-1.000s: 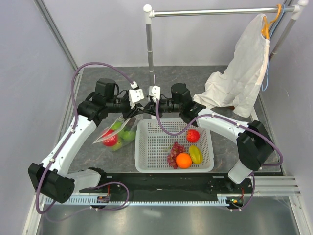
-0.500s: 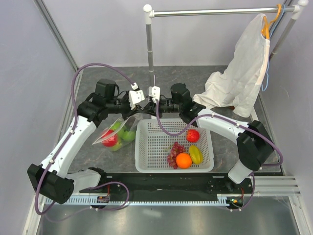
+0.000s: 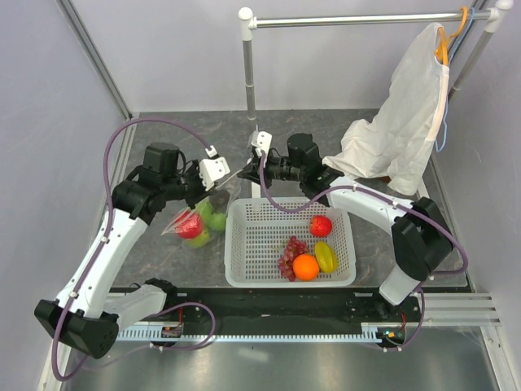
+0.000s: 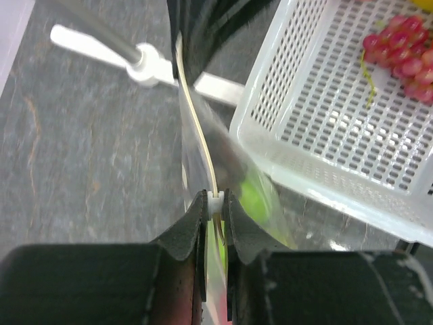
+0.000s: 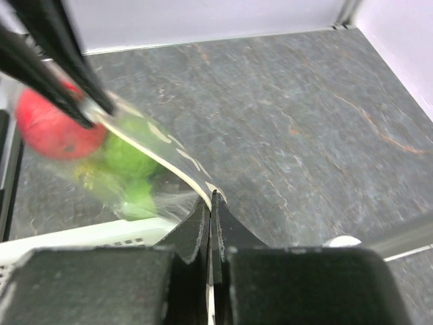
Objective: Place the food in the zip-top bag and seal the zipper
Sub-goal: Zip the zipper food storage bag at the center of the board.
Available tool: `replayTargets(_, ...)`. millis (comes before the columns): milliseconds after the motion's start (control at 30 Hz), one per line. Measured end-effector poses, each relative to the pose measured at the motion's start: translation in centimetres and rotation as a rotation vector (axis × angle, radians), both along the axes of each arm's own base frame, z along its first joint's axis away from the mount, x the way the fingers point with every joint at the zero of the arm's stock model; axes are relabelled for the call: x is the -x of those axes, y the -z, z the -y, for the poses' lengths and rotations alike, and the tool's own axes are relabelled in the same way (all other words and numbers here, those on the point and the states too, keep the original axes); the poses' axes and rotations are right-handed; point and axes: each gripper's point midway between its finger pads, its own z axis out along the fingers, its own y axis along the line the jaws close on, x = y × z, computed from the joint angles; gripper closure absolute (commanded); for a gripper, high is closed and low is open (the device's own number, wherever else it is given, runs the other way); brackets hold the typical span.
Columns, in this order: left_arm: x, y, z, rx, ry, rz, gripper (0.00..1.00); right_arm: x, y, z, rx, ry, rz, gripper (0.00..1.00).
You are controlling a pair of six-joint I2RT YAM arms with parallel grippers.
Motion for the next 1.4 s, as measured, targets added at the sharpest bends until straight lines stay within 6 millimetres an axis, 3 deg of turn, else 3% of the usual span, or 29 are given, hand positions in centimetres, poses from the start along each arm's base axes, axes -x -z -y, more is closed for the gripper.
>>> replayTargets(200, 1.3, 0.8, -2.8, -0.069, -0.125, -0.044, 0.98, -1.6, 0.4, 0.3, 0.004, 0.077, -0.020, 1.00)
replayTargets(633, 6.5, 2.9, -9.3, -0.276, -0.384, -0.208, 0.98, -4.3, 1.5, 0.7, 0.035, 0.202, -0.025, 1.00)
replayTargets(867, 6.9, 3.0, -12.9, -0.393, -0.539, -0.180, 0.98, -4.6, 1.1, 0.7, 0.031, 0.215, -0.020, 1.00)
replayTargets(933, 6.7, 2.9, -13.4, -0.409, -0.572, -0.166, 0.91, -4.5, 1.0, 0.6, 0.027, 0.207, -0.025, 1.00)
replayTargets(1067, 6.8, 2.7, -13.8, -0.417, -0.593, -0.167, 0.54, -4.2, 1.0, 0.5, 0.023, 0.194, -0.031, 1.00)
replayTargets(1167, 7.6, 1.8, -13.5, -0.391, -0.585, -0.194, 0.38, -4.6, 1.0, 0.9, 0.019, 0.206, -0.041, 1.00)
replayTargets(1400, 6.0, -2.5, -9.0, -0.168, -0.490, -0.196, 0.34, -4.4, 0.9, 1.0, 0.011, 0.186, -0.057, 1.00)
